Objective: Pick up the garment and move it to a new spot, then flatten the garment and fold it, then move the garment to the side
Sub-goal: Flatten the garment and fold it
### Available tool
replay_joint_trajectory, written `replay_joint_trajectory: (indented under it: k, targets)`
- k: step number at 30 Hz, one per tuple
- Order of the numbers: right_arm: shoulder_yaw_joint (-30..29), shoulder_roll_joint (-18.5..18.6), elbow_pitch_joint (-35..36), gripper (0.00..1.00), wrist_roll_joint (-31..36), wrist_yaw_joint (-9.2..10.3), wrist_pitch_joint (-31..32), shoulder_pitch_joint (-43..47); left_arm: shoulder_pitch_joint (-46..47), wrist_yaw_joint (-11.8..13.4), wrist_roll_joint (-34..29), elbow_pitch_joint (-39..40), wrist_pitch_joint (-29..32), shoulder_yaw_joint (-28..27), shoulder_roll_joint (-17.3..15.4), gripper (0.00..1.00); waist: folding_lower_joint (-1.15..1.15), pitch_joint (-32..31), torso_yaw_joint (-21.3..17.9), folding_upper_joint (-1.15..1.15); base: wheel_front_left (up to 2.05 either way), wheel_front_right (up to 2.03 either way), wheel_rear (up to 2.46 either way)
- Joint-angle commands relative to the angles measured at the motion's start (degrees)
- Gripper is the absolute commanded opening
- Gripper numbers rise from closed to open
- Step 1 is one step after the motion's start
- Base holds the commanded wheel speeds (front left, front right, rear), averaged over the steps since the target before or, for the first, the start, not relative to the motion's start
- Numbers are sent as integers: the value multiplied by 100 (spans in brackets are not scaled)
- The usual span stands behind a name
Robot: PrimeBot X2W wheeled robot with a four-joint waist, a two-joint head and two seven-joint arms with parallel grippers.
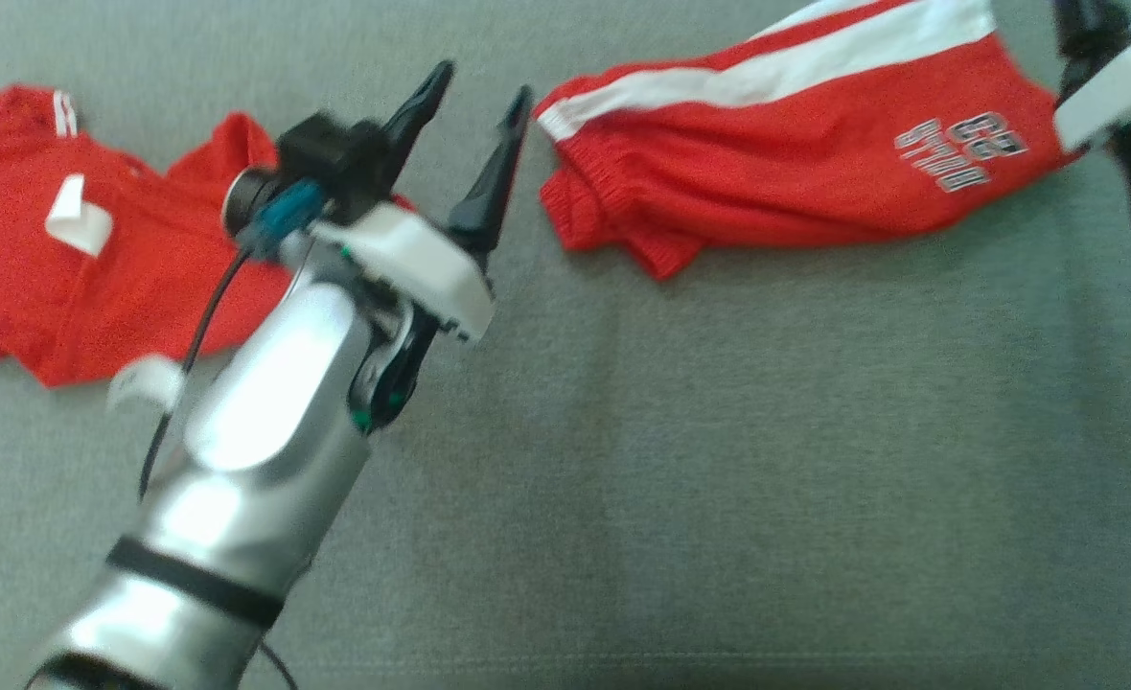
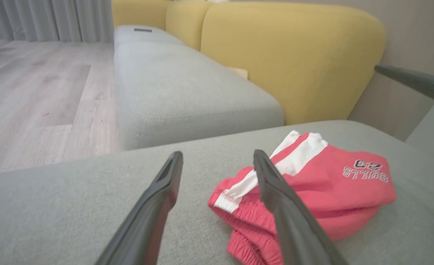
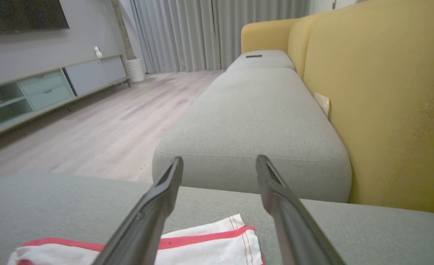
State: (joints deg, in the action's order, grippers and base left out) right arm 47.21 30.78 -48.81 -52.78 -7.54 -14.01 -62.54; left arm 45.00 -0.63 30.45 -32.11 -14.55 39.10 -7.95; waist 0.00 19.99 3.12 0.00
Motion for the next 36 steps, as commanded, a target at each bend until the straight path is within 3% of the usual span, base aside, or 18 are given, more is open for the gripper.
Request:
replay_joint_trajectory:
  k: [1, 8, 21, 28, 36]
  targets:
    - [-158, -10, 170, 100, 0, 5, -82, 188, -33, 78, -93, 339, -44, -334, -218, 100, 0, -355, -185, 0, 0, 0, 0]
    - [-1326, -386, 971, 100, 581, 5, -96, 1432, -1176, 313, -449, 1286, -44, -1150, -307, 100, 0, -957, -334, 0, 0, 0, 0]
    - [-3316, -1778, 2150, 100, 2393, 5, -98, 4040, -2985, 200, -1226, 2040, -44, -2015, 116, 100, 0, -1524, -476, 0, 0, 0, 0]
    - [-3778, -2342, 2558, 100, 3020, 5, -93, 4729, -3511, 3, -1704, 2424, -44, -2454, 349, 100, 0, -1556, -544, 0, 0, 0, 0]
    - [-4082, -2483, 2802, 100, 3290, 5, 150, 4839, -3582, -238, -1906, 2408, -44, -2639, 476, 100, 0, -1451, -505, 0, 0, 0, 0]
